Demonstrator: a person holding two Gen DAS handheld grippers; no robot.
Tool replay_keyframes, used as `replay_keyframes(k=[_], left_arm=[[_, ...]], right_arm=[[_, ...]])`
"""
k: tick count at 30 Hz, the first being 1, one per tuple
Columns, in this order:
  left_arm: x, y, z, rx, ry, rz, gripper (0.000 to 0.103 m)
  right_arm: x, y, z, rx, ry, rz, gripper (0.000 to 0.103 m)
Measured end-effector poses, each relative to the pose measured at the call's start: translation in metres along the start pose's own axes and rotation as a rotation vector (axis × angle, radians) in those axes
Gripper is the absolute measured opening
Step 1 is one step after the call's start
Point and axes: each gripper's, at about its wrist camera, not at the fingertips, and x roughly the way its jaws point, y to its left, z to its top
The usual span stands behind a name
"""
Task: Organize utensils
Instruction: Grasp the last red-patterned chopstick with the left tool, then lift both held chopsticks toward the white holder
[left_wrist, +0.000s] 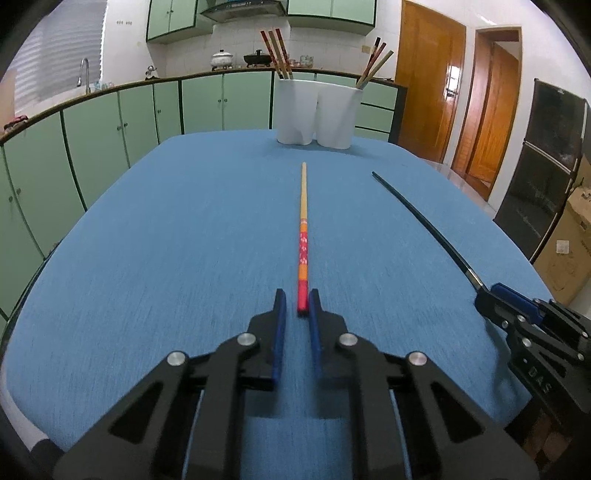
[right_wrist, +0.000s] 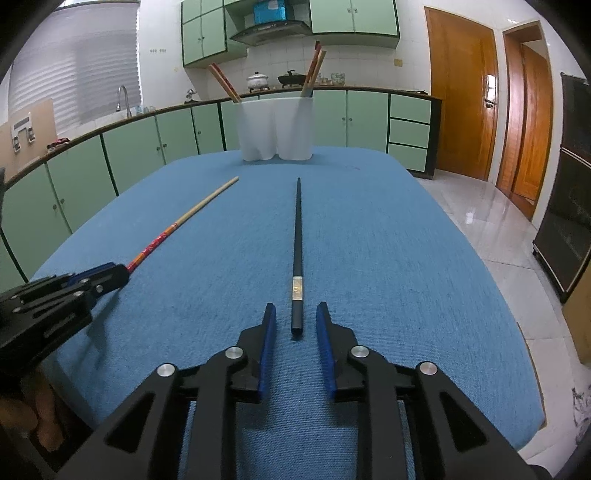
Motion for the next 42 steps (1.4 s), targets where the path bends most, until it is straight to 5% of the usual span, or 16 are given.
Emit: replay_keyframes(k=[2,12,14,16,21,25,34,42], left_arm=[[-0.004,0.000,0.002,-0.005,0.004,-0.014,0.005],[-0.035,-0.001,0.012,0.014,-0.031,-0.029,0.007],[-0.021,-0.001,0.006,0.002,0.008,-0.031,0.039],[-0.009,0.002,0.002,-0.027,0.035,-0.030,0.048],[0.009,0.003,0.006,-0.008,0.039,-0.009,0.046],[0.013,0.006,0.009,-0.018,0.023,-0.008,0.007],[-0.038,0.012,0.035,-0.079,0.006,-0.039,0.005],[-0.106,0.005,0.076,-0.020,-0.057,-0.048,0.005]], right_arm=[[-0.001,0.000,0.002,0.001,0.003,0.003,0.007],[-0.029,-0.001,0.010,0.008,-0.024,0.028,0.007],[-0.023,-0.002,0.006,0.013,-0.006,0.024,0.007],[-0.020,-0.004,0.006,0.024,0.006,0.023,0.007],[-0.020,-0.007,0.009,0.034,0.002,0.023,0.007],[-0.019,-0.007,0.008,0.035,0.007,0.028,0.007],[-0.043,-0.004,0.022,0.025,-0.033,0.040,0.007],[-0.081,0.001,0.070,-0.035,-0.069,0.074,0.007]])
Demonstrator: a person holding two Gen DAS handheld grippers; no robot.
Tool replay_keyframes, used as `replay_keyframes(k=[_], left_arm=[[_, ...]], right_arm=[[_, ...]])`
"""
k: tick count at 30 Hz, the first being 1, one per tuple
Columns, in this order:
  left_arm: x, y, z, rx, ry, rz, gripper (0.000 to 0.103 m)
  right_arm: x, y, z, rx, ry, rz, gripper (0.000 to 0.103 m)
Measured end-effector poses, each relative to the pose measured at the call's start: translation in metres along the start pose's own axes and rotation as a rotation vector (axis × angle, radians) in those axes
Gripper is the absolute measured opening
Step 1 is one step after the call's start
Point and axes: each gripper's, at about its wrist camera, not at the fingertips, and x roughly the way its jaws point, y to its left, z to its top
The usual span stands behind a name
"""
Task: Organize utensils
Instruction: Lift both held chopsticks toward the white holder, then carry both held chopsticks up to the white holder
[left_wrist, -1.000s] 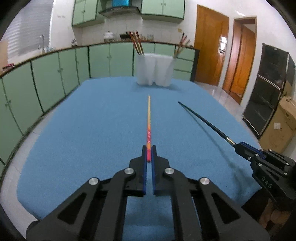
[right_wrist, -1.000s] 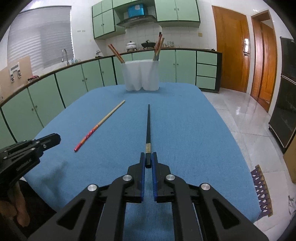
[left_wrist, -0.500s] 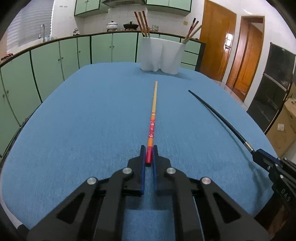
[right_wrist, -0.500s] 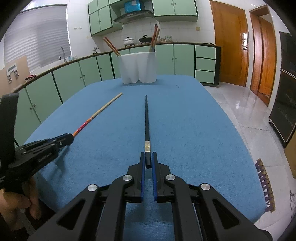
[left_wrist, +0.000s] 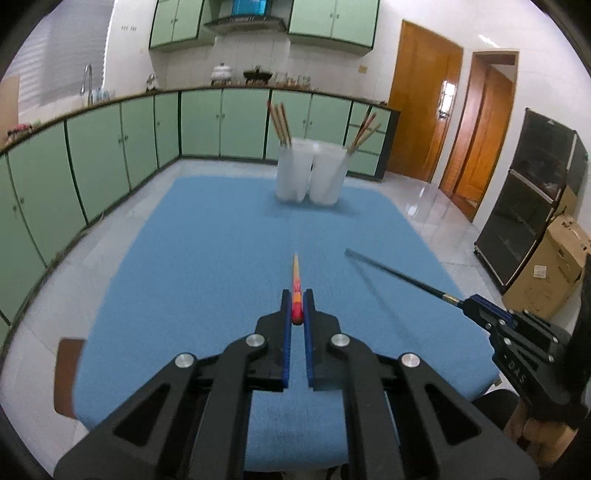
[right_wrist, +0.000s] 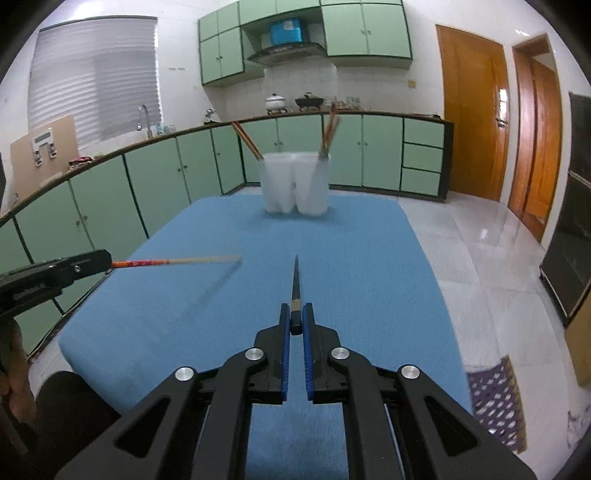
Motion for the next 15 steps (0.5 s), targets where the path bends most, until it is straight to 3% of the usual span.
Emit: replay_keyframes(k=[7,15], left_arm=[[-0.027,-0.010,0.032,0.048,-0.046,-0.016,0.005],[-0.025,-0.010,0.058,0.076,-0.016,-0.056,0.005]], right_arm=[[-0.008,0.003,0.054,-0.061,0.022,0.036,0.006],[0.012,0.010,0.111,-0.153,0.160,0.072,0.006]])
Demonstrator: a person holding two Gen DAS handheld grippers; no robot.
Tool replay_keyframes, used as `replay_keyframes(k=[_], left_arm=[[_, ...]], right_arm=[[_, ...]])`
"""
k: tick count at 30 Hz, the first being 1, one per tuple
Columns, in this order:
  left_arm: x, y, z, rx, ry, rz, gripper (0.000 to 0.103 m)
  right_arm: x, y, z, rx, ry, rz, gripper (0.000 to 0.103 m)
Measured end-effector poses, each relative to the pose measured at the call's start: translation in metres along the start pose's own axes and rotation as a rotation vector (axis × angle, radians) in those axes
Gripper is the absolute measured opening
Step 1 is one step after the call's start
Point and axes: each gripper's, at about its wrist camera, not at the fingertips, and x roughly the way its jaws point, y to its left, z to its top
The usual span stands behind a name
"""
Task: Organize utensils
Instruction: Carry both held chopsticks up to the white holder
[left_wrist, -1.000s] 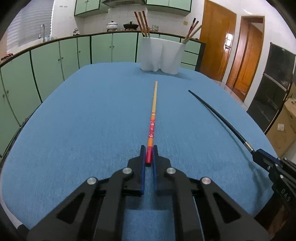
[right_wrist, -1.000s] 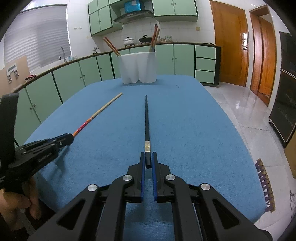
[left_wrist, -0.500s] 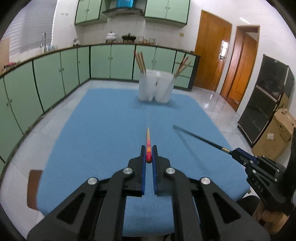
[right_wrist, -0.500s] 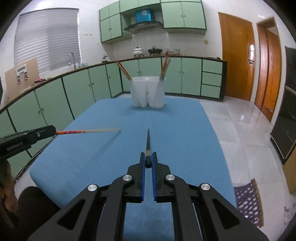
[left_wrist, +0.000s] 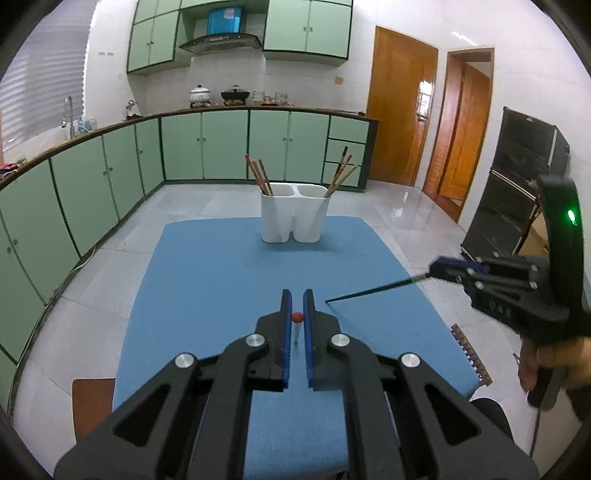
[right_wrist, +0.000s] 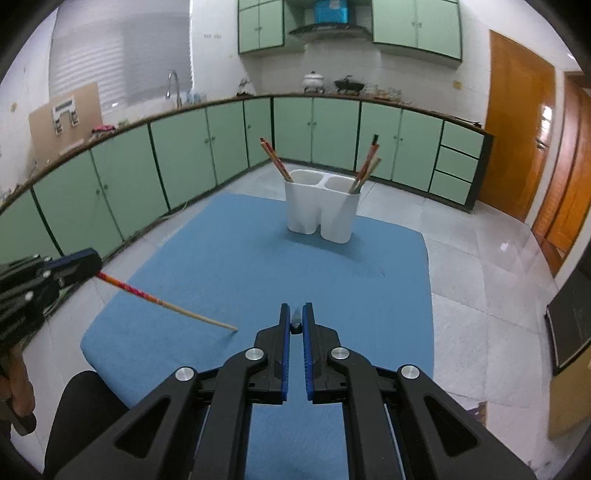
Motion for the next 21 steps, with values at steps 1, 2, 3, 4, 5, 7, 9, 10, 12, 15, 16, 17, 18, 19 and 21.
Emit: replay_keyframes(k=[1,2,3,4,5,7,9,10,12,15,16,17,18,19,21], left_arm=[[0.002,0.000,0.003,0.003,0.009,-0.008,0.005],[0.004,0.000,0.006,0.009,0.018,-0.019,0.005],[0.007,0.001,0.012,0.012,0.030,-0.032,0.005],[0.011,0.002,0.018,0.012,0.044,-0.043,0.005],[0.014,0.006,0.022,0.010,0.053,-0.050,0.005],[0.021,0.009,0.034,0.015,0.073,-0.064,0.005],[0.030,0.014,0.048,0.014,0.099,-0.081,0.005],[0.034,0.017,0.053,0.011,0.109,-0.090,0.005],[0.039,0.019,0.063,0.013,0.123,-0.093,0.005],[0.044,0.020,0.080,0.032,0.133,-0.099,0.005],[0.046,0.020,0.086,0.040,0.136,-0.101,0.005],[0.047,0.020,0.093,0.047,0.139,-0.106,0.005],[0.048,0.020,0.101,0.053,0.142,-0.107,0.005],[0.049,0.020,0.106,0.057,0.143,-0.110,0.005],[0.051,0.021,0.122,0.066,0.140,-0.113,0.005]], right_arm=[[0.002,-0.001,0.006,-0.005,0.017,0.005,0.006],[0.004,-0.001,0.014,-0.013,0.034,0.010,0.006],[0.006,-0.001,0.023,-0.026,0.052,0.012,0.006],[0.006,-0.003,0.026,-0.033,0.060,0.010,0.006],[0.008,-0.005,0.038,-0.039,0.073,0.007,0.006],[0.010,-0.008,0.054,-0.036,0.095,0.013,0.006],[0.013,-0.010,0.072,-0.033,0.118,0.019,0.006],[0.013,-0.011,0.077,-0.030,0.128,0.022,0.006],[0.017,-0.014,0.091,-0.021,0.156,0.027,0.006],[0.020,-0.015,0.106,-0.024,0.186,0.025,0.006],[0.020,-0.016,0.111,-0.023,0.193,0.025,0.006],[0.019,-0.016,0.115,-0.021,0.198,0.027,0.006],[0.018,-0.016,0.119,-0.020,0.202,0.028,0.006],[0.017,-0.016,0.124,-0.017,0.206,0.029,0.006],[0.013,-0.016,0.135,-0.011,0.205,0.030,0.006]])
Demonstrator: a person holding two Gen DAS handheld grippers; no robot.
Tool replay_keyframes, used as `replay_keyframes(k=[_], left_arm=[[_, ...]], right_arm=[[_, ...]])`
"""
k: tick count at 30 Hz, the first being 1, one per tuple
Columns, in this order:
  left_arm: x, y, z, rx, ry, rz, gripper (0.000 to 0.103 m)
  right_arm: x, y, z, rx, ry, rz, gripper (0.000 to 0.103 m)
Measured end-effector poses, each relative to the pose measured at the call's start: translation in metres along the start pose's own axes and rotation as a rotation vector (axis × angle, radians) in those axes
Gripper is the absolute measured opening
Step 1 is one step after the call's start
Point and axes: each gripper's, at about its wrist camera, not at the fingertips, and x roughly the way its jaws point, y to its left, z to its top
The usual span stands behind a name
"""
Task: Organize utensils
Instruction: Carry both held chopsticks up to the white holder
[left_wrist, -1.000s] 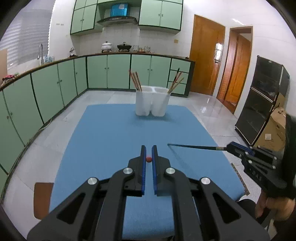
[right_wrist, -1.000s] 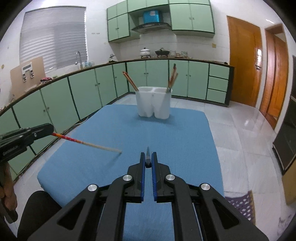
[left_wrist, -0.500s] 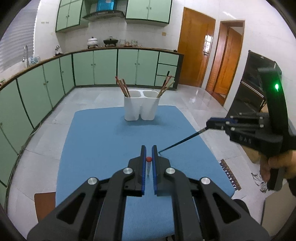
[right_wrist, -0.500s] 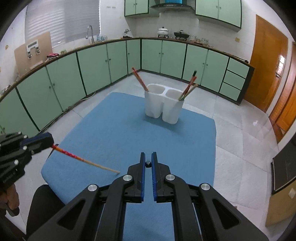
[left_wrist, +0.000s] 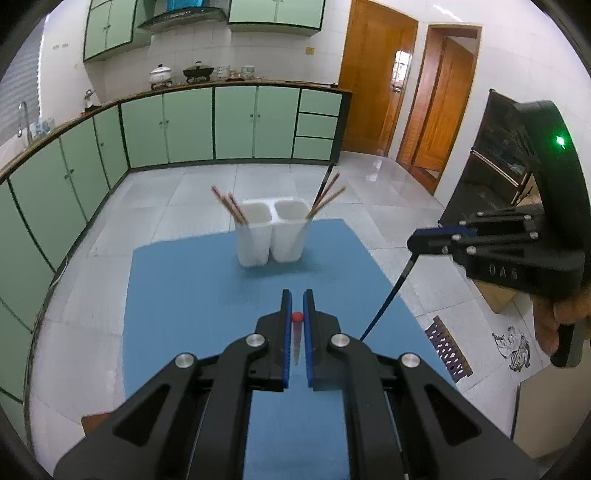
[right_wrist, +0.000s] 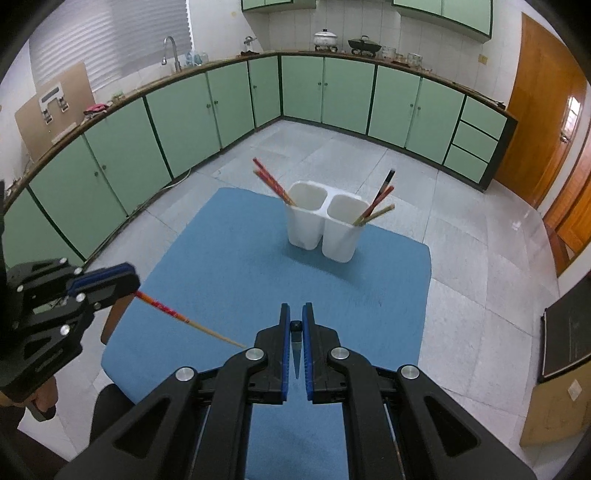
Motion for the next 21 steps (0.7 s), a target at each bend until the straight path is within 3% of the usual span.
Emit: replay_keyframes(k=[12,21], left_arm=[[-0.006,0.000,0.109,0.004,-0.078,0.039,0.005],[0.014,0.000,0.165,-0.006,-0.142,0.081,0.005]], right_arm=[[-0.034,-0.012,0.091,0.045,-0.113,-0.059,0.006],[-0.032,-0.028,0.153,0.081,-0.222,-0.113,0.006]])
